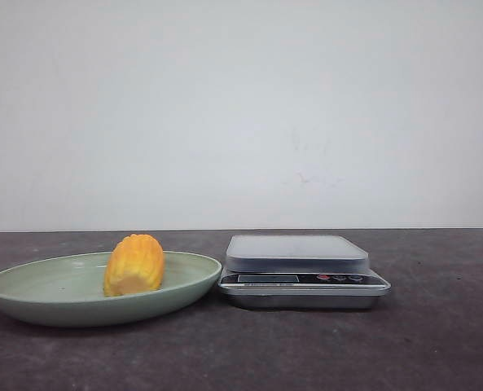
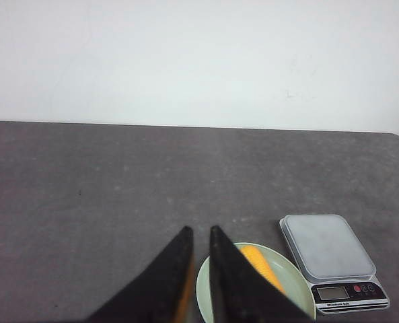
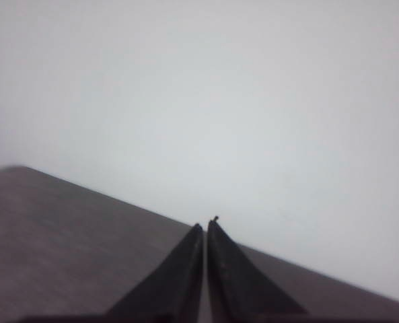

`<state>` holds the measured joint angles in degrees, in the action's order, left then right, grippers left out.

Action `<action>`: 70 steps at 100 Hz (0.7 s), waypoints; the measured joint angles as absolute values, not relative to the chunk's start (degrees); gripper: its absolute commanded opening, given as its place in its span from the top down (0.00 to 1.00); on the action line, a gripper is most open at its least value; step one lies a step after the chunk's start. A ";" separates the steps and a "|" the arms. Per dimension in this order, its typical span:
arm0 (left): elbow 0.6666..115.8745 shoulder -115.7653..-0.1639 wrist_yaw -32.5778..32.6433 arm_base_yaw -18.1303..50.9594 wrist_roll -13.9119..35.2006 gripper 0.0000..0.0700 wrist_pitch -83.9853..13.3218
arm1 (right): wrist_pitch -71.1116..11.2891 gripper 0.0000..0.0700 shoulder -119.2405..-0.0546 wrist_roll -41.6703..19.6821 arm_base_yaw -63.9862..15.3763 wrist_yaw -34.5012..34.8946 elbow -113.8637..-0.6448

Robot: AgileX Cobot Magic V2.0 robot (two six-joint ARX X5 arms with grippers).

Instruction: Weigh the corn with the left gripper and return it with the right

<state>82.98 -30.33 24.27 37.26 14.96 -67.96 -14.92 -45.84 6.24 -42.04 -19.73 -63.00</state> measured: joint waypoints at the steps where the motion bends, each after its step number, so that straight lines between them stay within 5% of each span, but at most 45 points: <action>1: 82.98 -30.33 24.27 37.26 14.96 1.00 -67.96 | -15.55 0.99 -45.56 6.26 -41.52 -19.40 -62.98; 16: 82.98 -30.33 24.27 37.26 14.96 1.00 -67.99 | -16.97 0.99 -40.36 7.33 -31.46 -10.83 -56.31; 42: 82.98 -30.33 24.27 37.26 14.96 1.00 -67.99 | -0.99 0.99 -24.01 4.51 -13.93 -4.67 -25.85; 70: 82.98 -30.33 24.29 37.26 14.96 1.00 -67.99 | -0.91 0.99 -6.00 -0.49 -9.74 -4.14 -2.04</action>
